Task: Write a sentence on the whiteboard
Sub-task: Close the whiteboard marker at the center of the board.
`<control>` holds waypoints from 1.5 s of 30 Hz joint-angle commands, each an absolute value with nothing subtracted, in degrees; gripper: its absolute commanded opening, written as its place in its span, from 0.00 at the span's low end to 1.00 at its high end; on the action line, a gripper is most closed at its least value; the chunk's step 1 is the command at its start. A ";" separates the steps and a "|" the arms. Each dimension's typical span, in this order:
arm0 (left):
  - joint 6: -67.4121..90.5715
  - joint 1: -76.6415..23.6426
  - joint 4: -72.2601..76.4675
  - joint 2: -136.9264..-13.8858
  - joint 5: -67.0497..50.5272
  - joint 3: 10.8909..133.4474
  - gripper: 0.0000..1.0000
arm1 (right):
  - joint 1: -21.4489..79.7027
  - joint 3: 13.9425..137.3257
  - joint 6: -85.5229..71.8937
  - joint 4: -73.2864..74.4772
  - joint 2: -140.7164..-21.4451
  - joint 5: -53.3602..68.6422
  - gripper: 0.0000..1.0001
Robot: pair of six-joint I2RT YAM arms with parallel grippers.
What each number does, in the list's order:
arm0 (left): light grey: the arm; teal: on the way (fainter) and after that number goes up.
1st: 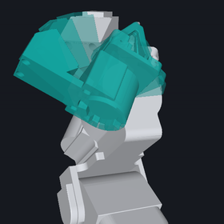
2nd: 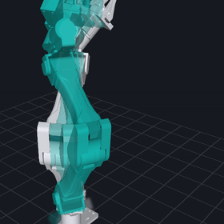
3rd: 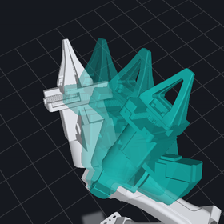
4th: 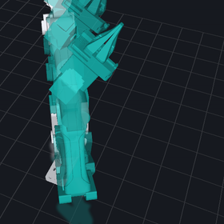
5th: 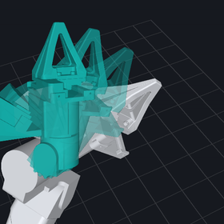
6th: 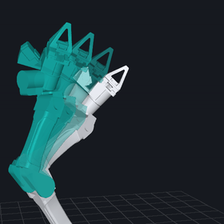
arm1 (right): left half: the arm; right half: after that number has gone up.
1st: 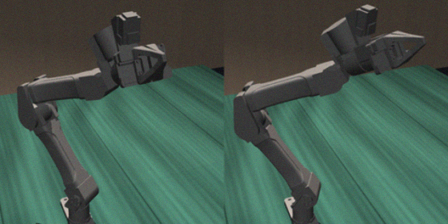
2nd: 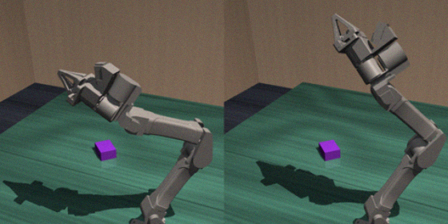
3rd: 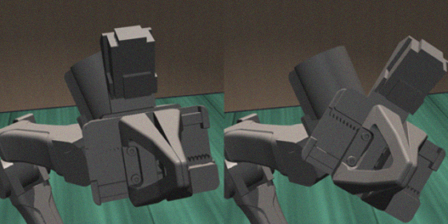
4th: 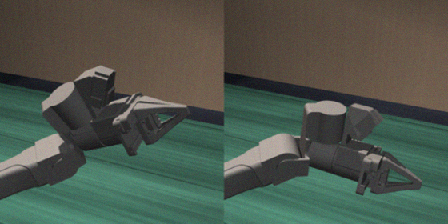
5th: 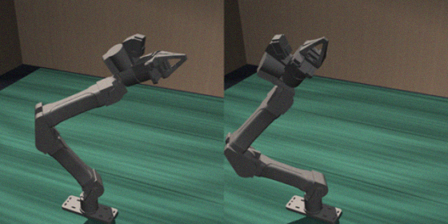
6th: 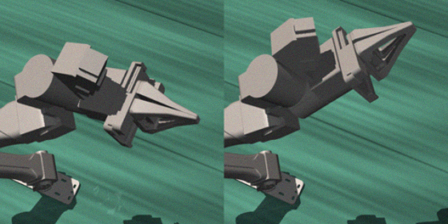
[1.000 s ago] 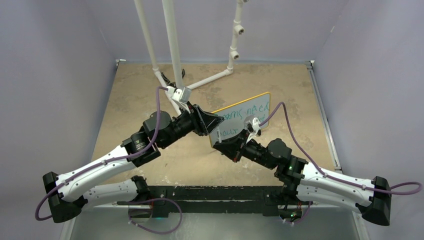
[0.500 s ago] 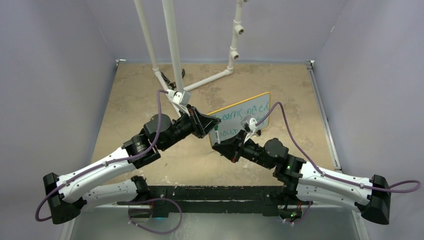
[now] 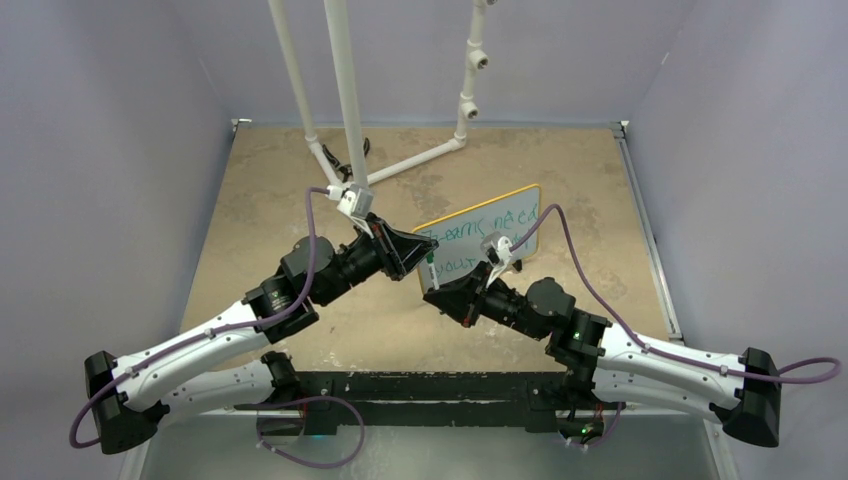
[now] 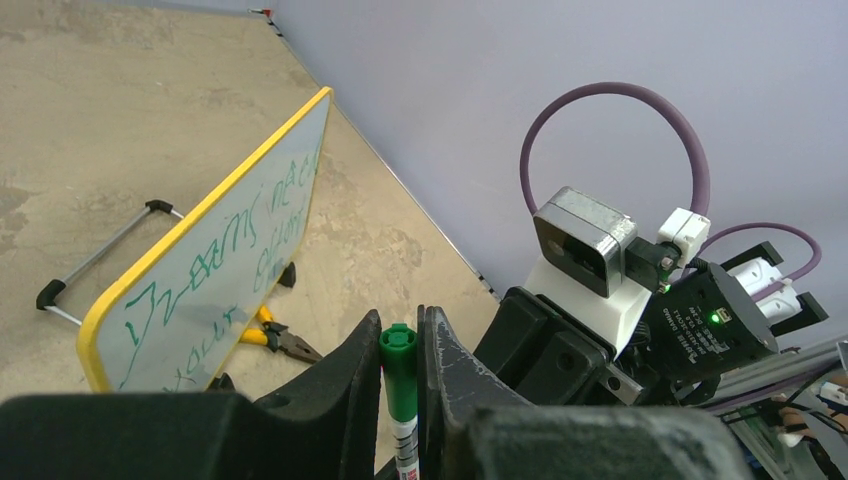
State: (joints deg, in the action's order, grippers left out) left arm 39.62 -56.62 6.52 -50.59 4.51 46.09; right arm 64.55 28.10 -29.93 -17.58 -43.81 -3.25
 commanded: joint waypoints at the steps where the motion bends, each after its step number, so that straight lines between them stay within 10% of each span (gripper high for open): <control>1: 38.34 -56.73 6.61 -49.44 -0.39 44.59 0.00 | 63.77 31.44 -31.99 -21.76 -42.27 -10.77 0.00; 45: 42.73 -58.21 8.41 -46.87 -13.79 30.70 0.00 | 63.74 35.42 -30.29 -28.54 -44.95 -23.99 0.00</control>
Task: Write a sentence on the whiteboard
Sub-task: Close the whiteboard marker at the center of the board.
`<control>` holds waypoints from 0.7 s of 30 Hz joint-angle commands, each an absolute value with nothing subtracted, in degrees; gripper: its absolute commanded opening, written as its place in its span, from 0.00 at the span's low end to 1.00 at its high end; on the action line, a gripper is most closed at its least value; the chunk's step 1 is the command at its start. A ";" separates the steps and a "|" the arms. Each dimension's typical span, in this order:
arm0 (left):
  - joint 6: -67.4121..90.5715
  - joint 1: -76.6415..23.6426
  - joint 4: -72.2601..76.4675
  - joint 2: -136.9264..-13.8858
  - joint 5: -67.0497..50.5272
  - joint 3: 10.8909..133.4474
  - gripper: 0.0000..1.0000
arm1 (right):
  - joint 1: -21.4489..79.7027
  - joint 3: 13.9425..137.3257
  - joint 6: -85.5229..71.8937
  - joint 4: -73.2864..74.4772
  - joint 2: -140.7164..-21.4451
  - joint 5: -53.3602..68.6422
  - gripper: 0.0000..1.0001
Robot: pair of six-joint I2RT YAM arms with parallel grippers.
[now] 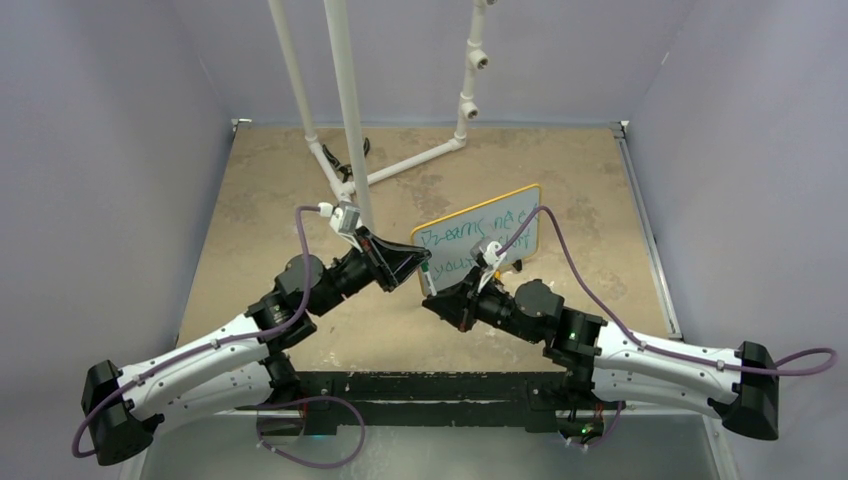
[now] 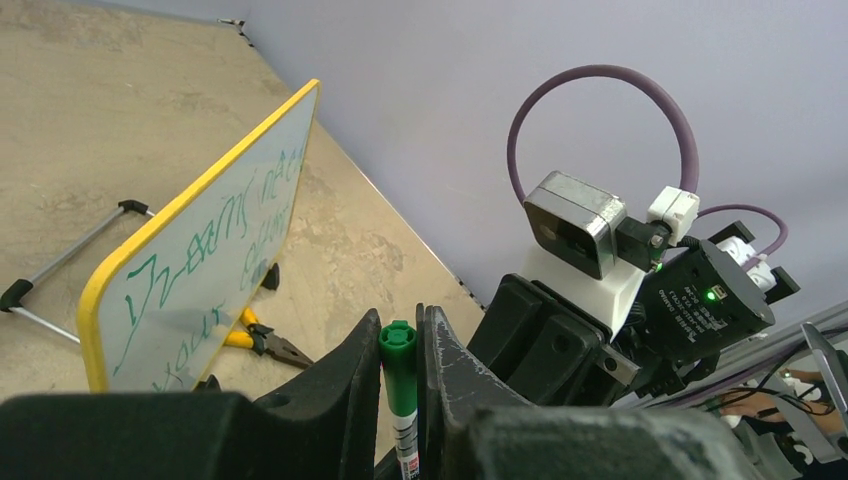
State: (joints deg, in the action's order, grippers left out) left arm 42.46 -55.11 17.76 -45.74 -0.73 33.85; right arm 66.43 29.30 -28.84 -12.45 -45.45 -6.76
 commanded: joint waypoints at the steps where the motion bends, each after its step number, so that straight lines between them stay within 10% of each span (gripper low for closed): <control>1: 42.65 -58.41 8.53 -47.03 -13.85 30.63 0.00 | 63.75 35.42 -30.24 -28.90 -45.26 -24.29 0.00; 11: 39.49 -58.80 2.89 -48.92 -11.23 34.73 0.01 | 63.76 35.77 -27.40 -24.96 -43.60 -22.46 0.00; 21: 29.10 -57.73 -11.94 -56.36 -1.23 55.16 0.59 | 63.73 36.79 -26.59 -2.13 -38.84 -17.11 0.00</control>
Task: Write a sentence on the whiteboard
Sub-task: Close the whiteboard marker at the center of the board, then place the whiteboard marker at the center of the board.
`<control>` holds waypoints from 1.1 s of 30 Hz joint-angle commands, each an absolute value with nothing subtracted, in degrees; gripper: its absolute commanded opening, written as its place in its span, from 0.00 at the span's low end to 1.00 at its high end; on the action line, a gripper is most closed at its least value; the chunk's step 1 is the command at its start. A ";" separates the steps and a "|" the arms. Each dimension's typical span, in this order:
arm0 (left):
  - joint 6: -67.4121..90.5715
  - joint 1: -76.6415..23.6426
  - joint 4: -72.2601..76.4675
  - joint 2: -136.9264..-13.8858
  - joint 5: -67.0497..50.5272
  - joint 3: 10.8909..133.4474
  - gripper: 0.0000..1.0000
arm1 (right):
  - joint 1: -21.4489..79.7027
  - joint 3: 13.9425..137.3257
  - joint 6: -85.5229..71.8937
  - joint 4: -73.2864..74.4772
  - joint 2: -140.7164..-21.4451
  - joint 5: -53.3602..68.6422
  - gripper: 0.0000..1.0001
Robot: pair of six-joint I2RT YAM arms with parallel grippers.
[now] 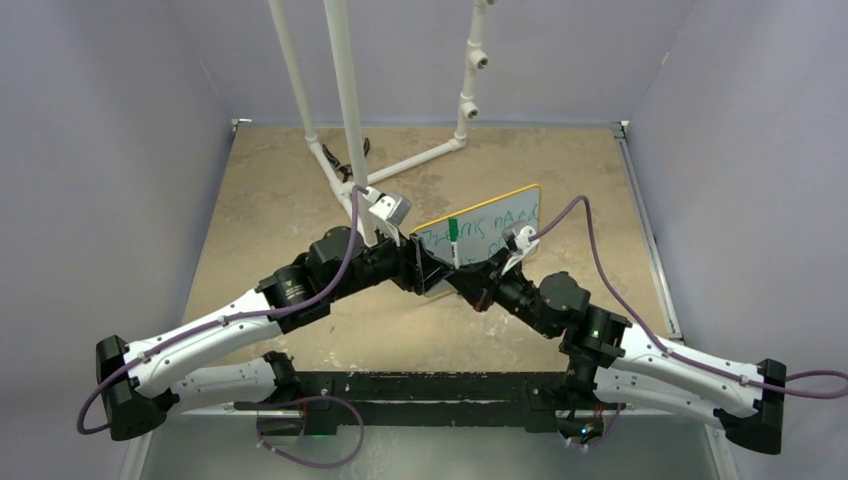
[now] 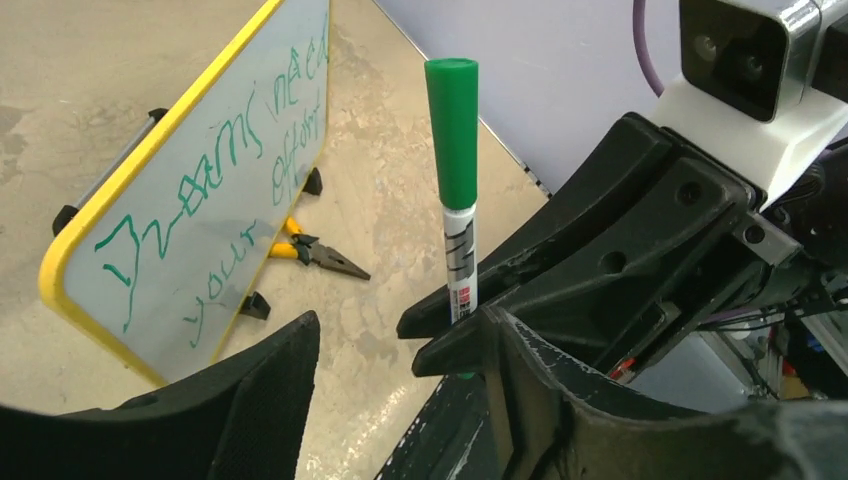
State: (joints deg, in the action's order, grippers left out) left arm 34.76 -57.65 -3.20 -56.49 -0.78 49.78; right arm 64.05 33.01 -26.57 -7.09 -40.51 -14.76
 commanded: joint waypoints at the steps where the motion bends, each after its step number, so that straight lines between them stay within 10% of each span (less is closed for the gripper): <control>1: 28.42 -57.52 -12.29 -56.57 -1.34 56.37 0.61 | 63.77 36.99 -26.47 -0.66 -38.86 -16.38 0.00; 23: 21.04 -33.58 -22.89 -56.24 -3.28 55.75 0.73 | 63.82 37.28 -20.50 4.05 -68.23 2.34 0.01; 29: 19.25 -24.80 -24.15 -54.48 0.49 53.00 0.73 | 63.73 38.63 -24.48 7.89 -72.18 -3.57 0.35; 33: 19.03 -23.88 -23.79 -53.32 9.39 50.37 0.73 | 63.72 39.77 -26.70 10.53 -71.35 -8.68 0.80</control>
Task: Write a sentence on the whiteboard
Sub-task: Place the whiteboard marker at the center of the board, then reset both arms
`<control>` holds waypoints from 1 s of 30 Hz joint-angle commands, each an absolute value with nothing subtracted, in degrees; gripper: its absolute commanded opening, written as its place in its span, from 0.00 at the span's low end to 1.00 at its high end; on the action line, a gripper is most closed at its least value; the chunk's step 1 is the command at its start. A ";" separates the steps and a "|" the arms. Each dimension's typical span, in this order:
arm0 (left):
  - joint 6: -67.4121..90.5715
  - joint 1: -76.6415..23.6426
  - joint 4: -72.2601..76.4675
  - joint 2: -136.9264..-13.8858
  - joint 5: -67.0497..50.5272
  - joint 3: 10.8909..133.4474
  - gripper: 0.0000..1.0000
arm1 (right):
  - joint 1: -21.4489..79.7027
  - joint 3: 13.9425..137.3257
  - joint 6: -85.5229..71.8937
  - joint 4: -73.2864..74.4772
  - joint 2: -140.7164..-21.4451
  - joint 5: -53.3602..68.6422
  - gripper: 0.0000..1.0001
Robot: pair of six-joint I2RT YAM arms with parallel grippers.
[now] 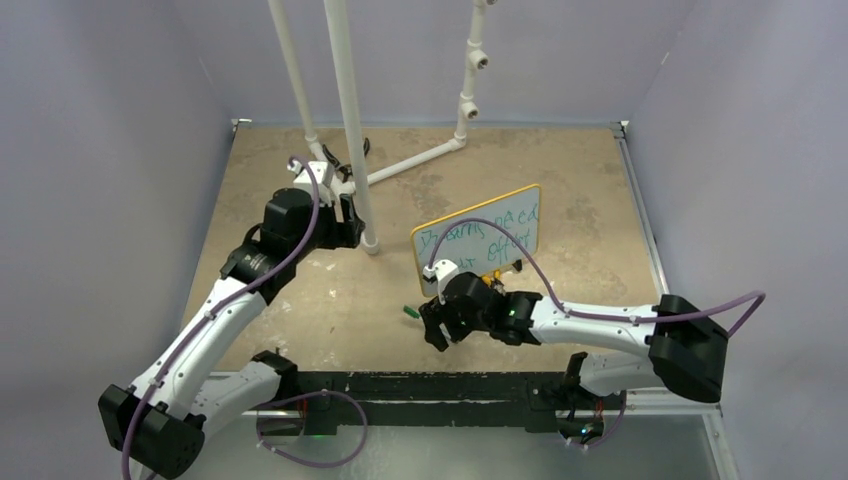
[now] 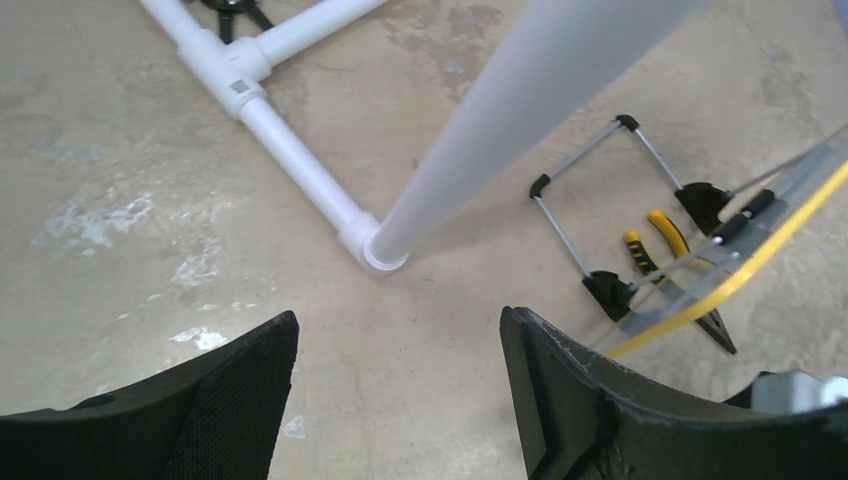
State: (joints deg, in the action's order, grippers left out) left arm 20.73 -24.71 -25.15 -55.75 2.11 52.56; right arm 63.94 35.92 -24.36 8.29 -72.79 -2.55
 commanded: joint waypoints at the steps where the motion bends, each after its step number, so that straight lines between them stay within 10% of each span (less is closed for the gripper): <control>1: 19.42 -23.52 -23.10 -52.93 9.78 49.11 0.73 | 63.72 40.19 -27.01 11.35 -70.84 -9.71 0.93; 30: 13.54 -11.60 -15.79 -34.39 25.42 46.52 0.77 | 16.24 43.93 -17.91 -2.57 -42.04 -13.80 0.99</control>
State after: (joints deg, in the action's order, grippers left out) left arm 16.58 -12.01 -20.16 -38.22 20.36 46.65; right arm 16.58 47.64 -18.96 6.02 -50.00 -9.78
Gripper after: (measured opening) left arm 0.770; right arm 0.985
